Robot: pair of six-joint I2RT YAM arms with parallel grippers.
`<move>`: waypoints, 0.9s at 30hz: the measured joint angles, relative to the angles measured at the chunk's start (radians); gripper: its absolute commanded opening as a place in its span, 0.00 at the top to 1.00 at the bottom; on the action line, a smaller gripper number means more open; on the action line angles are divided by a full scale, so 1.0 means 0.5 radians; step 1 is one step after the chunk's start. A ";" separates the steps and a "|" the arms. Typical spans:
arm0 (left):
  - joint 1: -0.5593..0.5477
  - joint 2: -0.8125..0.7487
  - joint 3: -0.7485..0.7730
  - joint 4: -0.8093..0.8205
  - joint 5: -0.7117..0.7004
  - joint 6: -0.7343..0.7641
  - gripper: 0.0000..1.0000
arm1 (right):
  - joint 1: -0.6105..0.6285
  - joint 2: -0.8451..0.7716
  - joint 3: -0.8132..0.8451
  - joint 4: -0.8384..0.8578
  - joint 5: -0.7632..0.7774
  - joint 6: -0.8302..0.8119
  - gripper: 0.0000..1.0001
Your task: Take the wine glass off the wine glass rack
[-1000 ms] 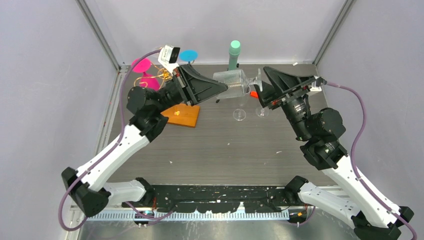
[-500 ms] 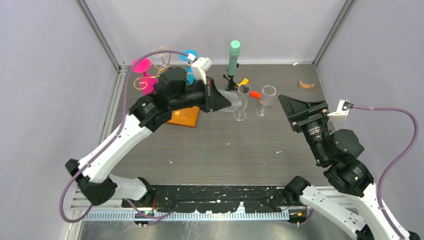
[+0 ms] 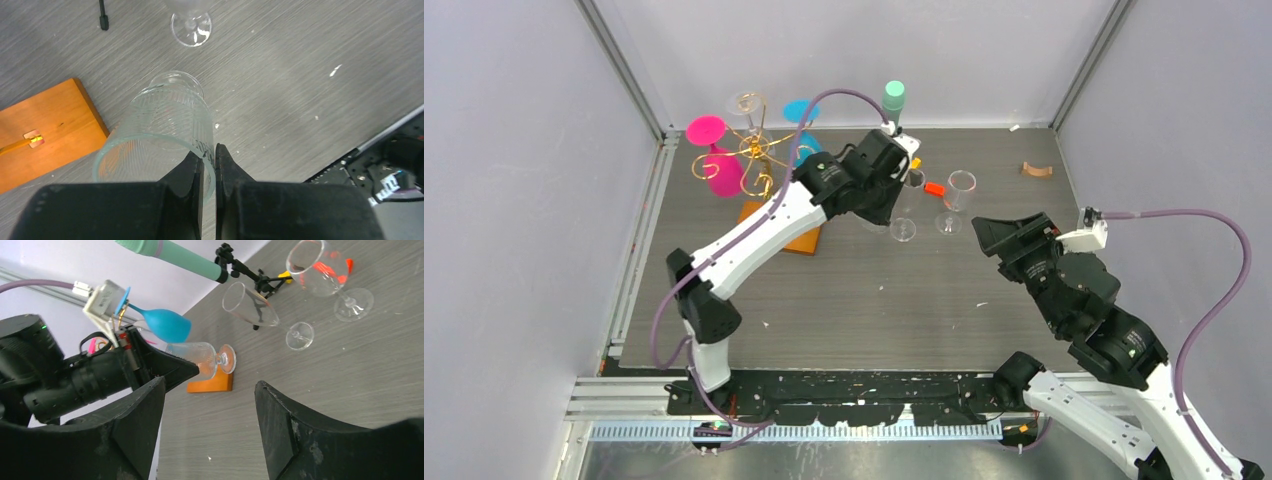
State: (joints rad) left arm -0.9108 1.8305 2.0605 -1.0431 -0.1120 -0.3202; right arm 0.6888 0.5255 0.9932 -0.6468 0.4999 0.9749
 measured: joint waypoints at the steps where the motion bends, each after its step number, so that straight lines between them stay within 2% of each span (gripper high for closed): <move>1: -0.003 0.039 0.012 -0.012 -0.016 0.011 1.00 | 0.000 -0.006 -0.005 -0.026 0.005 0.002 0.30; 14: -0.007 0.562 0.114 -0.031 -0.246 0.026 1.00 | 0.000 -0.089 -0.025 -0.180 0.079 0.017 0.30; 21: 0.047 0.599 0.045 0.137 -0.259 -0.046 1.00 | -0.001 -0.090 -0.034 -0.191 0.091 0.024 0.30; 27: 0.129 0.599 -0.179 0.344 -0.245 -0.137 1.00 | -0.001 -0.102 -0.043 -0.194 0.098 0.031 0.30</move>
State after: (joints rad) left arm -0.8463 2.1300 1.9713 -0.8711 -0.2344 -0.3885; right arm 0.6884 0.4744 0.9718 -0.7437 0.5491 0.9901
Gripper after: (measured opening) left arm 0.077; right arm 0.702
